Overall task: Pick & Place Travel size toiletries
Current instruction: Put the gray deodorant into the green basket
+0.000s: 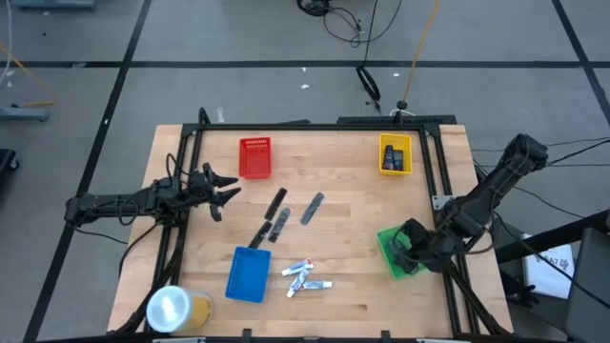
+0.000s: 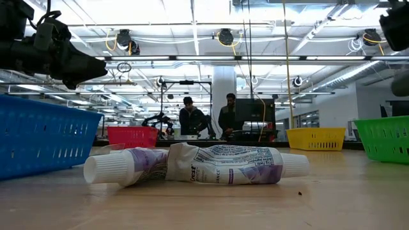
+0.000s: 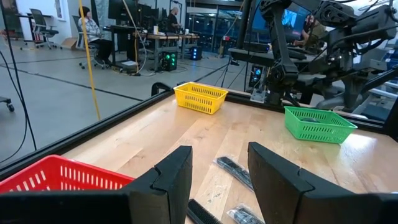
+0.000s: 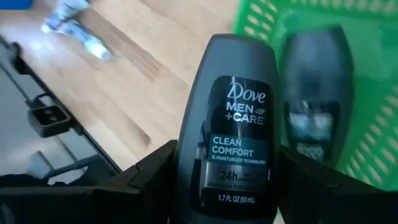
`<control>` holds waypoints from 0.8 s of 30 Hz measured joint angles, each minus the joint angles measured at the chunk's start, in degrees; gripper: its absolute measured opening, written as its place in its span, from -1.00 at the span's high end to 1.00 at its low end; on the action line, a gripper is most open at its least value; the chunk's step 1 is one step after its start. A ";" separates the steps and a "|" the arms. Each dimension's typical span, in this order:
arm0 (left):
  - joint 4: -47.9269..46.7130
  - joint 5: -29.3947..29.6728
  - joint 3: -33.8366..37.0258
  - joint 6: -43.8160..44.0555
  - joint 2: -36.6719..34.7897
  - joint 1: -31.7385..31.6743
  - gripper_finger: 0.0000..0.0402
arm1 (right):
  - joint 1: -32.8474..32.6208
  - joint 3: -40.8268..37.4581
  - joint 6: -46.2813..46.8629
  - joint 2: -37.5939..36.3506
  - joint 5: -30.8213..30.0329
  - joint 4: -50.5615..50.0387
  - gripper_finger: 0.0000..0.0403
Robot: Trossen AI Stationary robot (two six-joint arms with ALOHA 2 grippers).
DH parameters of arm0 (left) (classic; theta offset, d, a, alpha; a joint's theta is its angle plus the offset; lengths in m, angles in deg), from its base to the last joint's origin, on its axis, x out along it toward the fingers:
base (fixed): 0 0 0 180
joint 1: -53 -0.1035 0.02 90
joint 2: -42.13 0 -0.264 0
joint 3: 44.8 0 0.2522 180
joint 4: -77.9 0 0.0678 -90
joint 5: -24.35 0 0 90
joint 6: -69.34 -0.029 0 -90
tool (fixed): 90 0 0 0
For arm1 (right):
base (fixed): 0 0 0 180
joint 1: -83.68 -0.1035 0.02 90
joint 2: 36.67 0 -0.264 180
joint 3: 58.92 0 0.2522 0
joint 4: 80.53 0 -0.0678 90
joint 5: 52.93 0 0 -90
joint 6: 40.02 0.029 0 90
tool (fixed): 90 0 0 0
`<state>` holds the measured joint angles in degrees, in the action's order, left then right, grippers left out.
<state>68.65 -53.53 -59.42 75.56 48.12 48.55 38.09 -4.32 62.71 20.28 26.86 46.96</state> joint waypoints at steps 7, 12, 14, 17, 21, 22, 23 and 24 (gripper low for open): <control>0.00 0.00 -0.02 0.02 -0.01 -0.02 0.23 | -0.23 0.00 2.09 3.15 -0.01 -0.29 -0.05; 0.00 -0.01 -0.01 0.00 -0.01 -0.01 0.23 | -0.14 0.00 2.39 7.12 -0.06 -0.26 -0.05; -0.01 0.00 -0.02 0.00 0.00 -0.02 0.23 | -0.12 0.00 1.82 8.67 -0.12 -0.10 -0.05; -0.02 0.00 -0.02 0.00 -0.01 0.00 0.23 | -0.07 0.00 1.74 10.76 -0.13 -0.12 -0.05; 0.00 -0.01 -0.02 0.00 -0.01 0.00 0.23 | 0.89 0.09 1.72 12.97 -0.24 0.15 -0.05; 0.00 0.00 0.00 0.00 -0.01 -0.01 0.23 | 1.15 0.13 1.60 13.38 -0.28 0.23 -0.05; 0.00 -0.01 0.00 0.02 -0.01 -0.02 0.23 | 1.47 0.14 1.57 13.77 -0.33 0.21 -0.05; 0.00 -0.02 -0.02 0.00 -0.01 0.00 0.23 | 1.76 0.17 1.54 14.11 -0.31 0.21 -0.05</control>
<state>68.65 -53.55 -59.44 75.56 48.10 48.55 39.85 -4.15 64.25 34.39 26.55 47.17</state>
